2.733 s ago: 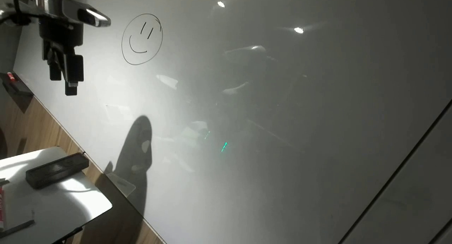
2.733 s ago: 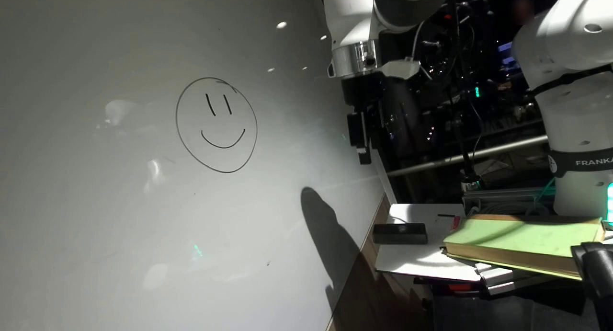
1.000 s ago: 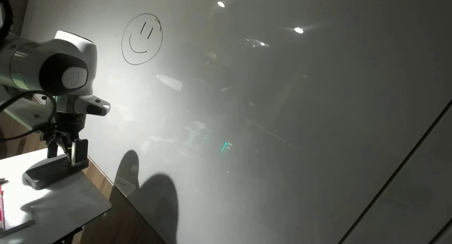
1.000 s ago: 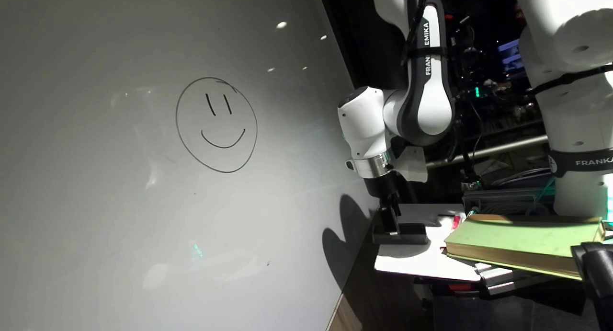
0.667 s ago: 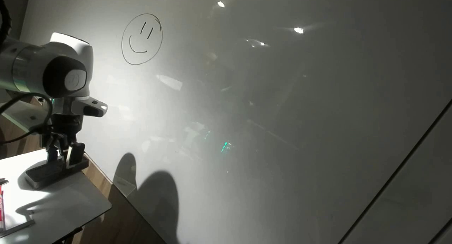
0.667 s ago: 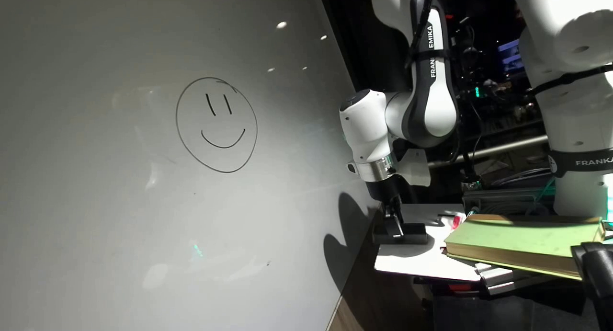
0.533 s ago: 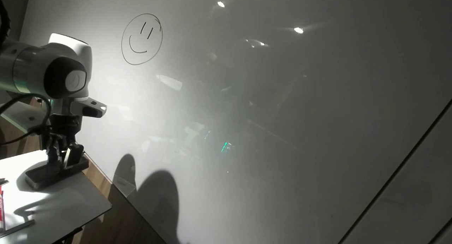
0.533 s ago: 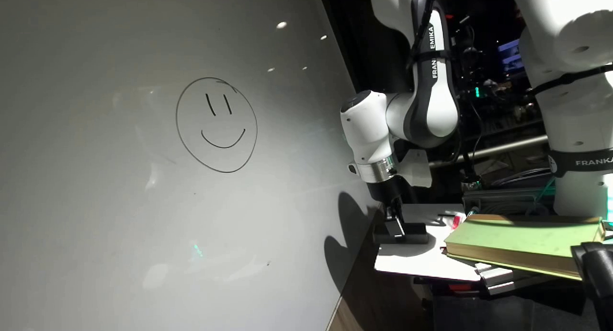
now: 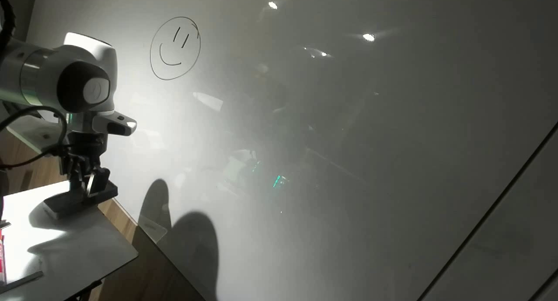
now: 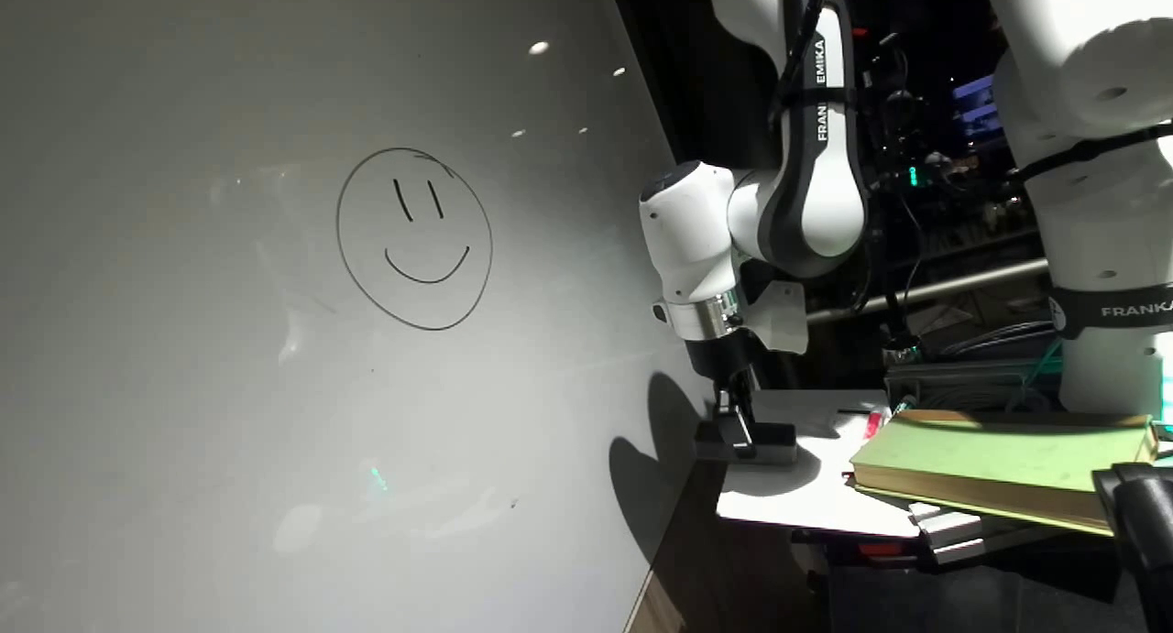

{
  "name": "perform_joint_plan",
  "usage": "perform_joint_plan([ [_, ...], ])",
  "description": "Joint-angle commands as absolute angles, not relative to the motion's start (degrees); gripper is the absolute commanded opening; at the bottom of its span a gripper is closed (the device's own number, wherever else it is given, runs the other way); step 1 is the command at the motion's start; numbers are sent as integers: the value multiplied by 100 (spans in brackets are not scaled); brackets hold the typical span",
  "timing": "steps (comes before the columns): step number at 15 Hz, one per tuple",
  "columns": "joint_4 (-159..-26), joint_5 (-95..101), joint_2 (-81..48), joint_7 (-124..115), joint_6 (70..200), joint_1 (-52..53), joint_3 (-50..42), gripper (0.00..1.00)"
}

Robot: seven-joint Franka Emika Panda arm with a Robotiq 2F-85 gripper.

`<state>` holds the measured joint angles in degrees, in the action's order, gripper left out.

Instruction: Erase the drawing on the white board

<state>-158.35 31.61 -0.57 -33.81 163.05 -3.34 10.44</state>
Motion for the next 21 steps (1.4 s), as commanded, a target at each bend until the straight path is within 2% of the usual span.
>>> perform_joint_plan([
  [1,-15799,1991,842,-2671,16025,-92,1255,30],
  [5,-15680,876,1993,-2066,15505,478,1116,30],
  [9,-15145,560,2699,-2033,14774,589,1237,30],
  [21,-13886,1097,2081,-2731,14891,67,1948,30],
])
